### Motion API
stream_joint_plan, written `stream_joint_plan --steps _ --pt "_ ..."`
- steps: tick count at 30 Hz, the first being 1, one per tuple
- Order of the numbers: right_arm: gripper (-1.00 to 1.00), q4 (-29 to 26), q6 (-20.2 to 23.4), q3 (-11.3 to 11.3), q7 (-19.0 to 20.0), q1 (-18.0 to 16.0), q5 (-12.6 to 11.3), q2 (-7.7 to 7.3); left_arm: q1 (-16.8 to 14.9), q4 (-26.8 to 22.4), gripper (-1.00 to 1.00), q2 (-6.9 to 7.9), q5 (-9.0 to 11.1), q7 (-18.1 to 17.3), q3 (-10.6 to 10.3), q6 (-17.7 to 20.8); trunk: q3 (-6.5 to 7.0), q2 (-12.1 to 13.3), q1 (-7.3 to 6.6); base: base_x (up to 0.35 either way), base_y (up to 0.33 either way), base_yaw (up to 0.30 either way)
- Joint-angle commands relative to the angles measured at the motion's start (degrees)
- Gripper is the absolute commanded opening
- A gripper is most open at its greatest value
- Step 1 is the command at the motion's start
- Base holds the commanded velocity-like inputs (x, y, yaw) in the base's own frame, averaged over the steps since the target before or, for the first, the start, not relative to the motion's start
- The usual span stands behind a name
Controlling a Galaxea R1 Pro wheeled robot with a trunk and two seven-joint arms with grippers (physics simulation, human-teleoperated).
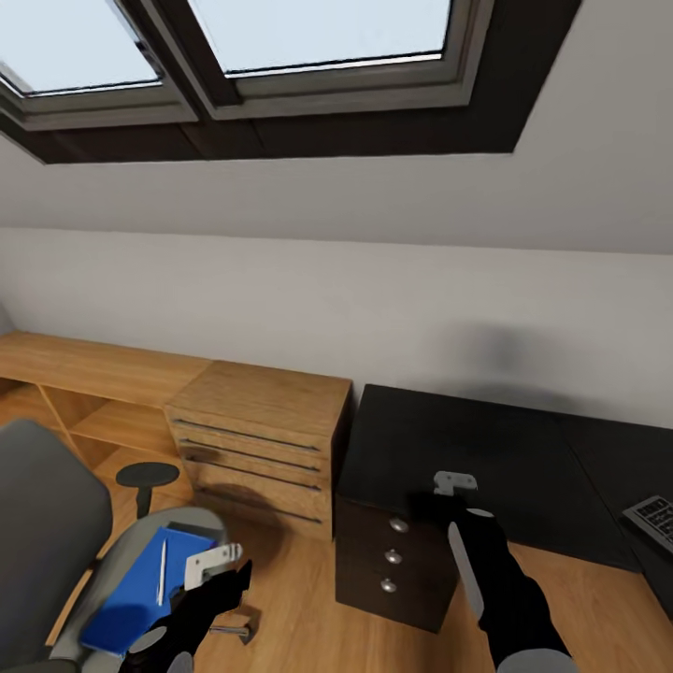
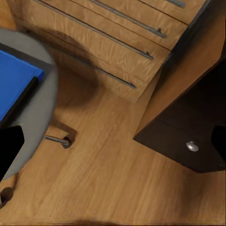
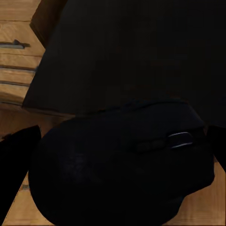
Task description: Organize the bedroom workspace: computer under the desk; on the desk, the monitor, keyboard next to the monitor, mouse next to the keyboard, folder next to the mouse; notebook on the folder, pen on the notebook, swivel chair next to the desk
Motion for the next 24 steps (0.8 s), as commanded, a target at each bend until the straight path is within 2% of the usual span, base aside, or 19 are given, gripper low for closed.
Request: stream_joint_plan --steps 1,5,7,10,15,19,24 --pt "-1.0 0.82 1.22 -0.16 0.28 -0.03 0.29 0.31 -0.03 2.04 1.0 0.05 0.48 0.64 -0.19 -0.05 -0.11 -0.12 0.07 0.331 0.06 0.0" --pt "-1.0 3.5 2.63 -0.21 0.24 0.0 0.19 0.57 -0.04 5.73 1.0 0.01 0.42 0.71 -0.28 -0.36 -0.11 -0.12 0.07 0.331 0.073 0.0" --pt "-1.0 3.85 2.88 -0.21 0.39 0.0 0.06 0.65 -0.05 6.73 1.0 -0.47 0.37 0.75 -0.42 -0.43 -0.11 -0.12 0.07 0.313 0.056 0.0" --pt "-1.0 3.86 2.88 -0.11 0.49 0.0 -0.02 0.76 -0.02 7.09 1.0 -1.34 0.3 0.74 -0.52 -0.45 -0.11 -0.12 0.07 0.27 0.02 0.0" --pt "-1.0 3.9 2.79 -0.06 0.52 0.01 -0.06 0.84 -0.04 7.24 1.0 -1.78 0.23 0.56 -0.65 -0.46 -0.11 -0.12 0.07 0.246 0.005 0.009" --pt "-1.0 4.26 2.62 -0.06 0.5 0.01 -0.06 1.04 -0.07 7.26 1.0 -1.87 0.19 0.52 -0.7 -0.47 -0.11 -0.12 0.07 0.235 0.001 0.15" --pt "-1.0 4.5 2.34 -0.06 0.45 0.01 0.03 2.33 -0.03 7.26 1.0 -1.89 0.05 0.47 -0.68 -0.47 -0.11 -0.12 0.07 0.16 0.0 0.237"
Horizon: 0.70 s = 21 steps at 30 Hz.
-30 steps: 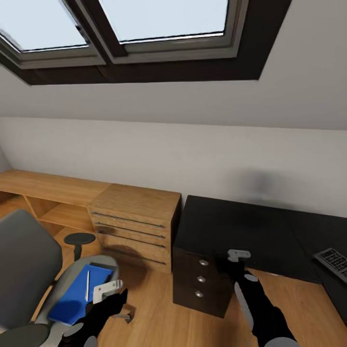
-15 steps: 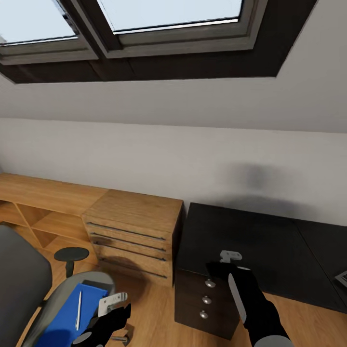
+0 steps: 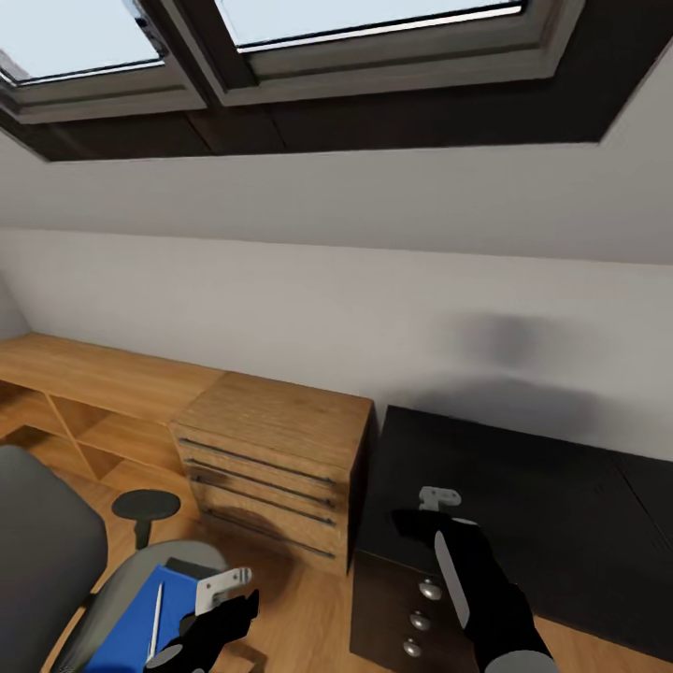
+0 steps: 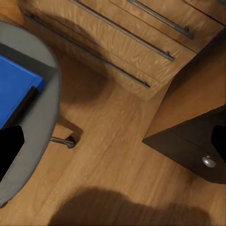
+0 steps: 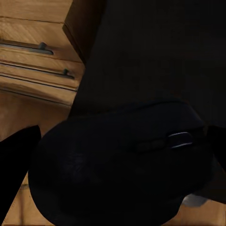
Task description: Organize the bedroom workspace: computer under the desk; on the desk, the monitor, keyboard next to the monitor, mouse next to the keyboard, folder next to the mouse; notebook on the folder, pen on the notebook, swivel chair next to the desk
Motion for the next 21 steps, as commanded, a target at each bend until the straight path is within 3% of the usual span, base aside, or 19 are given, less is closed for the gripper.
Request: stream_joint_plan --steps 1,5,7,12,15,16,21 --pt "-1.0 0.21 0.28 -0.14 0.28 -0.04 0.24 0.21 -0.05 -0.1 1.0 0.01 0.6 0.49 -0.06 0.15 -0.12 -0.12 0.05 0.056 0.0 0.256" --pt "-1.0 1.69 0.24 0.53 0.44 -0.04 0.29 0.41 0.0 -0.47 1.0 0.01 0.48 0.76 -0.05 0.14 -0.12 -0.12 0.05 0.022 0.0 0.262" --pt "-1.0 2.12 0.21 2.46 0.46 -0.04 0.3 0.26 -0.01 -0.73 1.0 0.01 0.41 1.13 -0.09 0.14 -0.12 -0.12 0.05 0.006 0.0 0.196" --pt "-1.0 2.28 0.16 4.11 0.48 -0.04 0.32 0.12 -0.01 -1.91 1.0 -0.05 0.32 2.42 -0.52 0.12 -0.12 -0.12 0.05 0.002 0.0 0.071" --pt "-1.0 2.31 0.15 4.45 0.49 -0.04 0.38 0.0 -0.01 -2.36 1.0 -0.01 0.31 4.7 -2.46 0.13 -0.12 -0.12 0.05 0.092 -0.002 0.015" --pt "-1.0 2.32 0.15 4.53 0.46 -0.04 0.48 -0.03 -0.04 -2.38 1.0 0.05 0.31 5.4 -4.47 0.13 -0.12 -0.12 0.05 0.271 -0.076 0.003" --pt "-1.0 2.34 0.15 4.56 0.46 -0.04 0.71 -0.05 -0.02 -2.33 1.0 0.28 0.27 5.81 -5.46 0.13 -0.12 -0.12 0.05 0.238 -0.107 0.001"
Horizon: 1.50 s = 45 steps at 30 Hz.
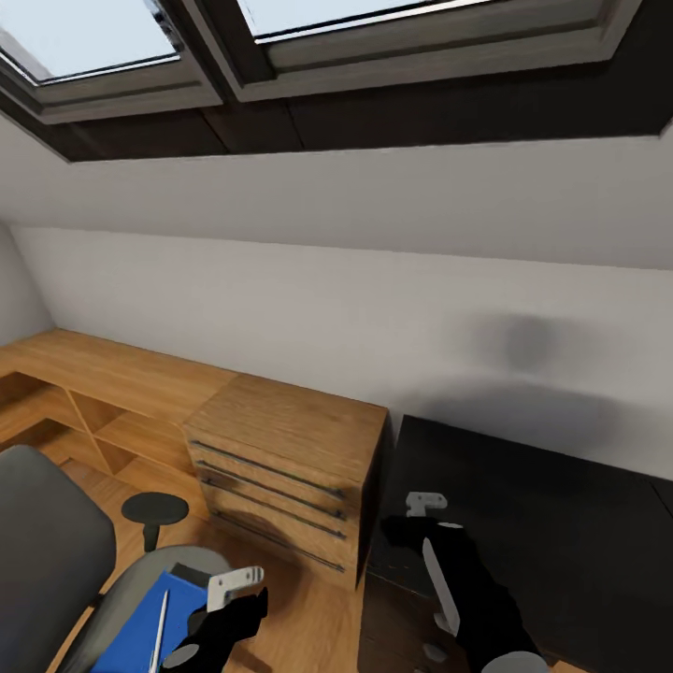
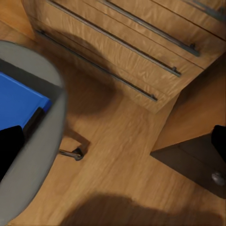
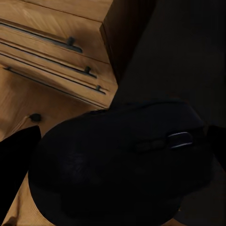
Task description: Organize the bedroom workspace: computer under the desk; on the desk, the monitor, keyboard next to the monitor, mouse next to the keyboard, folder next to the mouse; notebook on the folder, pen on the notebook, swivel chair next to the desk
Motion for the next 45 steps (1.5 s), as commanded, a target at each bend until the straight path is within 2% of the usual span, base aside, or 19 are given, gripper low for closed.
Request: stream_joint_plan --steps 1,13,17,20,27,34,38,45 --pt "-1.0 -0.05 0.29 -0.18 0.3 -0.04 0.27 0.06 -0.01 -0.1 1.0 0.04 0.62 0.49 0.02 0.11 -0.12 -0.12 0.06 0.23 -0.129 0.0" --pt "-1.0 0.0 0.29 -0.15 0.39 -0.04 0.29 0.02 0.0 -0.46 1.0 0.1 0.82 0.47 0.48 0.15 -0.12 -0.12 0.06 0.075 -0.027 0.0" --pt "-1.0 0.36 0.29 -0.13 0.44 -0.04 0.29 -0.31 -0.02 -2.41 1.0 0.13 0.95 0.44 0.59 0.19 -0.12 -0.12 0.06 0.002 -0.001 0.0" --pt "-1.0 1.43 0.29 -0.07 0.46 -0.04 0.23 -1.0 0.0 -4.03 1.0 0.1 1.02 0.43 1.16 0.19 -0.12 -0.12 0.06 0.0 0.0 0.0" --pt "-1.0 5.18 0.29 -0.16 0.4 -0.05 0.32 -1.46 -0.03 -5.0 1.0 -0.09 1.37 0.43 2.57 0.2 -0.12 -0.12 0.06 0.0 0.0 0.0" --pt "-1.0 7.4 0.25 -0.18 0.29 -0.22 0.52 -1.59 -0.02 -5.59 1.0 -0.17 1.43 0.46 2.82 0.2 -1.37 -2.93 1.6 0.0 0.0 0.0" --pt "-1.0 9.96 -1.79 -0.18 0.05 -0.32 0.55 -1.54 0.0 -5.58 1.0 -0.18 1.43 0.47 2.77 0.2 -2.09 -4.53 2.48 0.0 0.0 0.0" --pt "-1.0 10.34 -1.99 -0.18 0.03 -0.36 0.61 -1.55 -0.02 -5.49 1.0 -0.18 1.43 0.5 2.64 0.2 -3.35 -7.34 4.02 0.0 0.0 0.0"
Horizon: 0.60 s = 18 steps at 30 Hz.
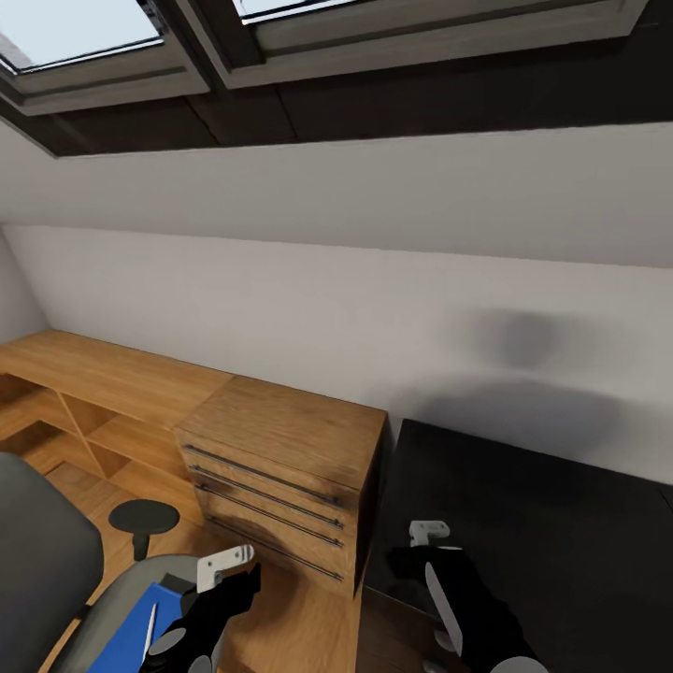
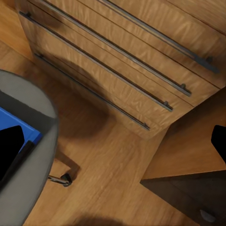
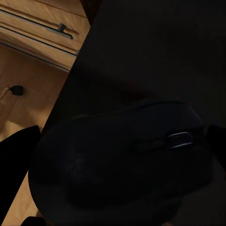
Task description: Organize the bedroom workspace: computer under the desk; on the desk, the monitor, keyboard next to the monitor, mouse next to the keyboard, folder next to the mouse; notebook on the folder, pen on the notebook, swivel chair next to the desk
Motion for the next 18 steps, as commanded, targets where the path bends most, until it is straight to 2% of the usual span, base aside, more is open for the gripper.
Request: stream_joint_plan --steps 1,18 --pt "-1.0 -0.09 0.3 -0.18 0.27 -0.01 0.31 0.06 -0.03 -0.08 1.0 0.01 0.6 0.5 -0.08 0.1 -0.28 -0.52 0.25 0.0 0.0 0.0" --pt "-1.0 -0.47 0.28 -0.1 0.63 0.02 0.07 0.07 -0.02 0.01 1.0 0.01 0.6 0.5 -0.13 0.1 -3.33 -7.33 3.99 0.0 0.0 0.0"
